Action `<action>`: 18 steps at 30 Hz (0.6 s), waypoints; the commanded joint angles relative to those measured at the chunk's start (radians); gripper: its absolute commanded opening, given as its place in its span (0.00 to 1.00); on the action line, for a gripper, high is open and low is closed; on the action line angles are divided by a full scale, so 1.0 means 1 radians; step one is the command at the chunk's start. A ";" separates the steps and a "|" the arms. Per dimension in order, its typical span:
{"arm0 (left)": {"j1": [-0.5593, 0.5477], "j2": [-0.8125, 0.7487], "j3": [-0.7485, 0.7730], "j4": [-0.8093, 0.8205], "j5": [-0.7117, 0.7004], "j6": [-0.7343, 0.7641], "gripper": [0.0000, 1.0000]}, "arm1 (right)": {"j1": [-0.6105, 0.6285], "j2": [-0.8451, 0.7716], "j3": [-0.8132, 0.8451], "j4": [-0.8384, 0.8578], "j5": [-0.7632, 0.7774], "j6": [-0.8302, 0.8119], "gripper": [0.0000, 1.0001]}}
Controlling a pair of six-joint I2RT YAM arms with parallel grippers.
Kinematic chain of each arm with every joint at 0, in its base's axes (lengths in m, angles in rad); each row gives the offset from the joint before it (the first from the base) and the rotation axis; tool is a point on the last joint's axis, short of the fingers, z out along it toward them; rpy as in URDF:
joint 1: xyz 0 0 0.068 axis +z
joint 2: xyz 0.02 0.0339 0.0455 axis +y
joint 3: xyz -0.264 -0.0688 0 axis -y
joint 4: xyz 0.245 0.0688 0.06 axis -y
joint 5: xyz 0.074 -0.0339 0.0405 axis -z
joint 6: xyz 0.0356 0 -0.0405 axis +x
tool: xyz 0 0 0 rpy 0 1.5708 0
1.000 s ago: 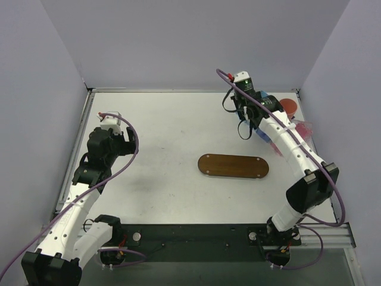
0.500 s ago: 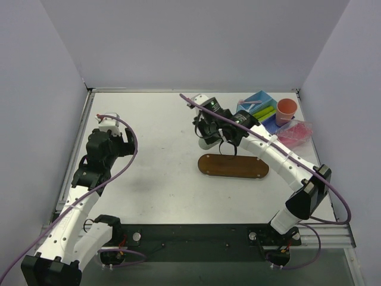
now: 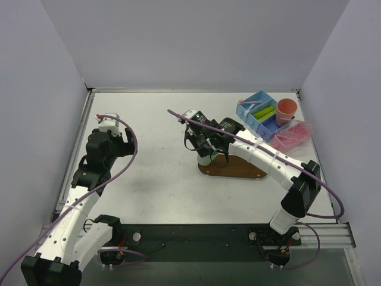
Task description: Prepare toiletry sets of a toothbrush and toothpaste on the tray
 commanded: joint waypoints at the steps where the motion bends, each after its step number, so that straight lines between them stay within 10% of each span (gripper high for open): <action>1: 0.005 -0.013 0.006 0.039 0.005 0.000 0.90 | 0.007 0.024 0.006 -0.060 0.015 0.016 0.00; 18: 0.005 -0.008 0.004 0.039 0.005 -0.002 0.91 | 0.000 0.085 0.041 -0.091 0.010 0.001 0.00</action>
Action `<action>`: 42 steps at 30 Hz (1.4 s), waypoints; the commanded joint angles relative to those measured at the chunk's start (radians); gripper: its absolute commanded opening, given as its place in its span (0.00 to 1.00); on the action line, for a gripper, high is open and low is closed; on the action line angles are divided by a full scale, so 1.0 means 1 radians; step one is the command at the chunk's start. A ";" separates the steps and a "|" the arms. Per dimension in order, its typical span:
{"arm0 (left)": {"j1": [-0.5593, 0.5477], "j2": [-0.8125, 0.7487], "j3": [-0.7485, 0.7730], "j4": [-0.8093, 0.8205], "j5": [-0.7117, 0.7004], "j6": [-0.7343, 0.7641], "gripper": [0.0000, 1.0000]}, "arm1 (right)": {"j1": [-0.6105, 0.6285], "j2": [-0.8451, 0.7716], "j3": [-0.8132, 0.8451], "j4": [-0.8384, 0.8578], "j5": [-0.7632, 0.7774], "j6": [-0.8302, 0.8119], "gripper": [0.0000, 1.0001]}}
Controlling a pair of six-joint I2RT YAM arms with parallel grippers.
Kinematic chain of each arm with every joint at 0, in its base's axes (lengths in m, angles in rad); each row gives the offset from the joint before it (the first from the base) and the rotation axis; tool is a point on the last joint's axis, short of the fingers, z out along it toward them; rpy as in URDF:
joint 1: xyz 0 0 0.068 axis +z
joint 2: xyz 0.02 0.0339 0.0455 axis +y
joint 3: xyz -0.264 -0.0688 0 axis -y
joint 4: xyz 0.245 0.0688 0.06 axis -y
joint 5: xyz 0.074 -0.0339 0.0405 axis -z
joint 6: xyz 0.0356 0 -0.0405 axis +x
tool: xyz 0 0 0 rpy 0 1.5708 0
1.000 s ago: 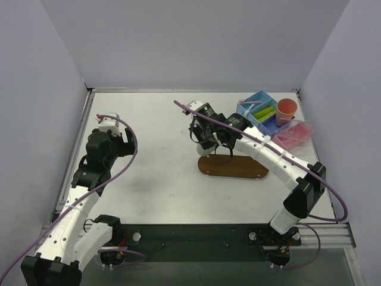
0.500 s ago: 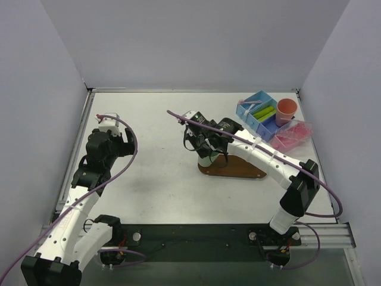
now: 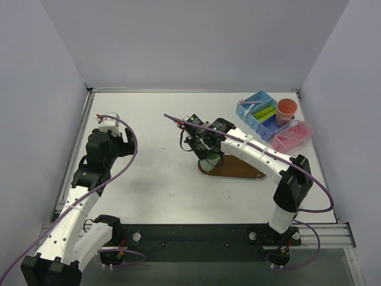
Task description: Prepare toiletry sets of a toothbrush and toothpaste on the tray
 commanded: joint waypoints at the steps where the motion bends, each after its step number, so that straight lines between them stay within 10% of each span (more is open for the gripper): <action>1: 0.005 -0.008 0.004 0.039 0.004 0.000 0.91 | 0.000 0.004 0.043 -0.045 0.013 -0.002 0.00; 42: 0.005 -0.003 0.007 0.035 0.009 -0.002 0.91 | 0.003 0.030 0.071 -0.045 -0.032 0.025 0.00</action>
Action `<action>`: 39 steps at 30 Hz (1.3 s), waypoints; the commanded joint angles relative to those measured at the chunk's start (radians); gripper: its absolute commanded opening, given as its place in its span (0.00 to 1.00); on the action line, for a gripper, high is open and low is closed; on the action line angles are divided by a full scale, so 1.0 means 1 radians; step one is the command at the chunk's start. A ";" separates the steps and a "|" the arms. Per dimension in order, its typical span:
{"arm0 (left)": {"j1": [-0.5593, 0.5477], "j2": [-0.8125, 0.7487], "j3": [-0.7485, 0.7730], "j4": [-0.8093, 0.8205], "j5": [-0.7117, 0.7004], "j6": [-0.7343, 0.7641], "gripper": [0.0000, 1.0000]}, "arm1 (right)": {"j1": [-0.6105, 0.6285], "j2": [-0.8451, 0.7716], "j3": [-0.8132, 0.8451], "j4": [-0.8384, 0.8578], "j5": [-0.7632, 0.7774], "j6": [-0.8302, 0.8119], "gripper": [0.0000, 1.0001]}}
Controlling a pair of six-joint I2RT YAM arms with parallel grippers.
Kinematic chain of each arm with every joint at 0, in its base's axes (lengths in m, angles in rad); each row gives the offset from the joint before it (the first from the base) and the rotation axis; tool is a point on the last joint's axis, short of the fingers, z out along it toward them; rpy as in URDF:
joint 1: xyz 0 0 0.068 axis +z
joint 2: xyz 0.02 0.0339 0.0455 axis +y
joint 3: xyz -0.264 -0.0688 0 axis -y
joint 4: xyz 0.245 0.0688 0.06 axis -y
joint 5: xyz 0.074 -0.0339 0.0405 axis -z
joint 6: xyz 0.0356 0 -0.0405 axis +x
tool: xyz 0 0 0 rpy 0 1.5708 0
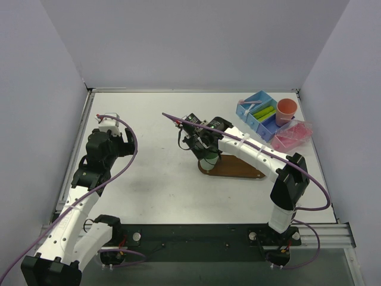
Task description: Prepare toiletry sets of a toothbrush and toothpaste on the tray
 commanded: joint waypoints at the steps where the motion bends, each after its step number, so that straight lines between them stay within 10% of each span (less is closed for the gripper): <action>1: 0.005 -0.003 0.006 0.035 0.009 -0.002 0.91 | 0.003 -0.001 0.037 -0.031 -0.016 0.021 0.00; 10: 0.005 -0.003 0.007 0.035 0.009 -0.001 0.91 | 0.003 0.003 0.044 -0.033 -0.019 0.024 0.00; 28: 0.005 0.003 0.010 0.032 0.014 -0.002 0.91 | 0.004 -0.046 0.054 -0.031 0.005 0.012 0.47; 39: 0.005 -0.016 0.003 0.042 0.005 -0.001 0.91 | -0.014 -0.132 0.071 -0.034 -0.018 -0.027 0.45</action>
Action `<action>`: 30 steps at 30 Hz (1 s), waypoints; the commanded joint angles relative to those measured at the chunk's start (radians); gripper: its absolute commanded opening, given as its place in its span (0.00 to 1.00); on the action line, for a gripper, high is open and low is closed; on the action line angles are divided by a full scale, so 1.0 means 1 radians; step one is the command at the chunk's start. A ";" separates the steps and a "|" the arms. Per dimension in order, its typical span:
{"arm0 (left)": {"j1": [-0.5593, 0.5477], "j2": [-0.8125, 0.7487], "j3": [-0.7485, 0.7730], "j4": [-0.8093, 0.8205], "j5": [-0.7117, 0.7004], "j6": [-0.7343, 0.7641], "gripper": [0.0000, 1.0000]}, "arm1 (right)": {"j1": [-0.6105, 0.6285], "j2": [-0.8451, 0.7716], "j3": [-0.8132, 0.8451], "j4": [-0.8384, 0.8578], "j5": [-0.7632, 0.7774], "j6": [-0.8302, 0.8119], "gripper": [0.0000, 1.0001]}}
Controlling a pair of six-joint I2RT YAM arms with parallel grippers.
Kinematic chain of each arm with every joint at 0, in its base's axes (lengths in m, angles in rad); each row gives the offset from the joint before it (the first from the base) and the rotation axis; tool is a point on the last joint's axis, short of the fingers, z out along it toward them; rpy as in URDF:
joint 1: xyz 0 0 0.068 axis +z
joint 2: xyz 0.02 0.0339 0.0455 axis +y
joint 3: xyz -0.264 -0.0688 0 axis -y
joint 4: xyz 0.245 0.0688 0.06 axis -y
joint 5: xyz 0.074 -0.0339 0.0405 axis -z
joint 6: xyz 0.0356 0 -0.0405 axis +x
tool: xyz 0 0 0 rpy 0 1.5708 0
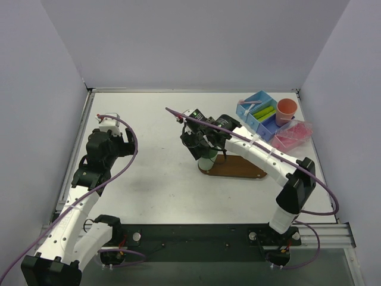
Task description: Prepare toiletry sets of a toothbrush and toothpaste on the tray
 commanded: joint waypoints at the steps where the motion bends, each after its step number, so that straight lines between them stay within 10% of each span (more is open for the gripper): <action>1: 0.006 -0.019 0.003 0.041 -0.005 0.000 0.91 | -0.042 -0.095 0.046 -0.033 -0.004 -0.027 0.44; 18: 0.005 -0.026 -0.002 0.044 -0.015 0.003 0.91 | -0.642 -0.107 0.147 0.122 0.175 -0.031 0.43; 30: -0.001 -0.016 0.001 0.041 -0.001 0.006 0.91 | -0.918 -0.186 -0.115 0.317 0.181 -0.014 0.47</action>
